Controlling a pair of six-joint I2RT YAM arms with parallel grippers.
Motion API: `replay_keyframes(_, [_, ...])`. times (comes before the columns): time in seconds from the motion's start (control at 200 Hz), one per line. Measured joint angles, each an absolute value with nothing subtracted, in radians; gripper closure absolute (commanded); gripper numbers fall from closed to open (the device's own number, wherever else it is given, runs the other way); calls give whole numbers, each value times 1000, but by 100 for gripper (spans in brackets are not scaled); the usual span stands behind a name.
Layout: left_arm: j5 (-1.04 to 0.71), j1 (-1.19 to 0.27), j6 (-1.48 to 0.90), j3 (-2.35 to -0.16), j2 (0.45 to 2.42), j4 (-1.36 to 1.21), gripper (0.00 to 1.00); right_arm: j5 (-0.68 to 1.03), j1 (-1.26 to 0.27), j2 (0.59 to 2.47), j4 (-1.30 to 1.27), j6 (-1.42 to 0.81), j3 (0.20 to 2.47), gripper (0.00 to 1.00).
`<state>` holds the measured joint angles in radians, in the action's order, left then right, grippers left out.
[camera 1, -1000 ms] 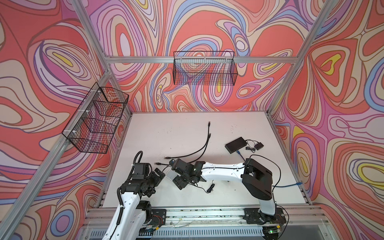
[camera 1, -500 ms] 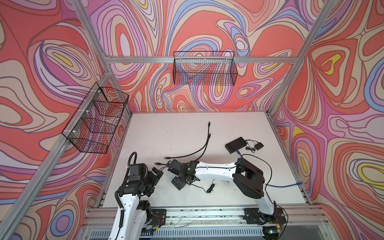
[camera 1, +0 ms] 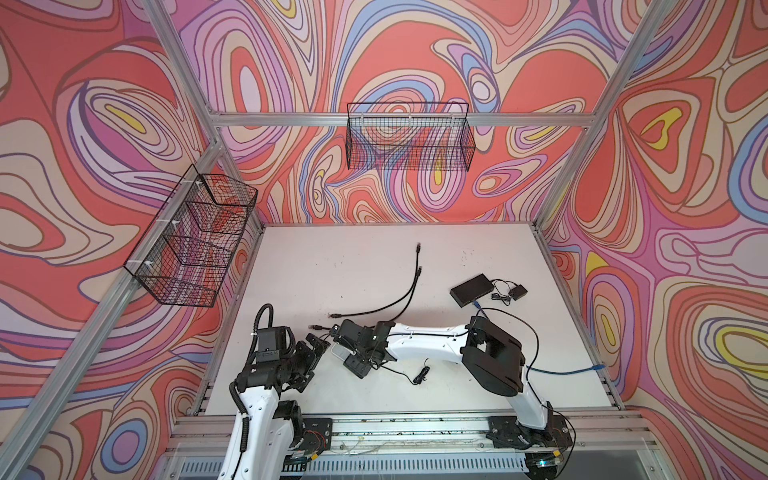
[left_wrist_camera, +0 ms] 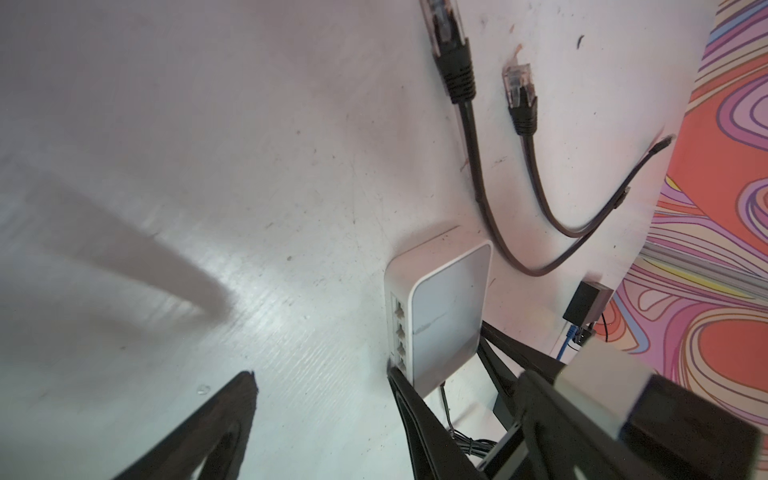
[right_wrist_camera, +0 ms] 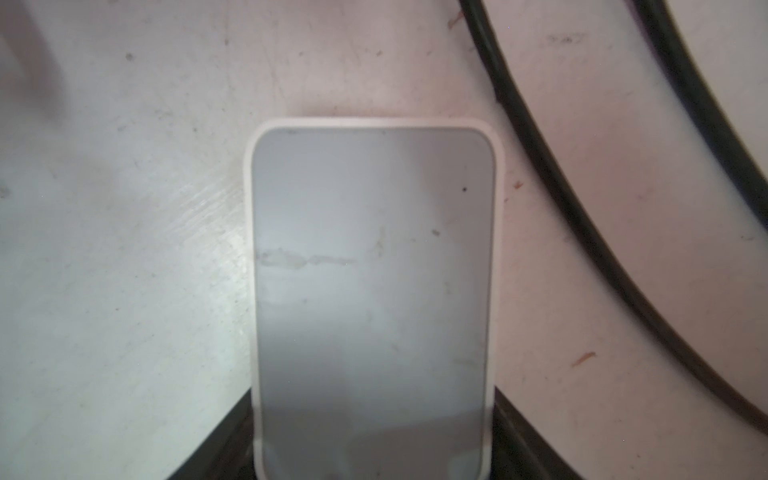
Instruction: Insert the plug into the switch port
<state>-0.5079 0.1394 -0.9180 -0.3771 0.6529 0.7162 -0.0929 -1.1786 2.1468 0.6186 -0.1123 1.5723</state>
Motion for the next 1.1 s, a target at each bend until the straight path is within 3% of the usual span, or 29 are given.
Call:
replay_keyframes(0.09, [-543,139,-912,-365,663,696,1,-100,-1175,2128,611,-59,1548,77])
replay_keyframes(0.591, [-754,70,-863,-339,721,524,1,40,-1034,1687,659,250,1256,75])
replay_keyframes(1.102, [-834,-107,-767,-520,860,448,2,132,-1026,1666,730,323,1259,75])
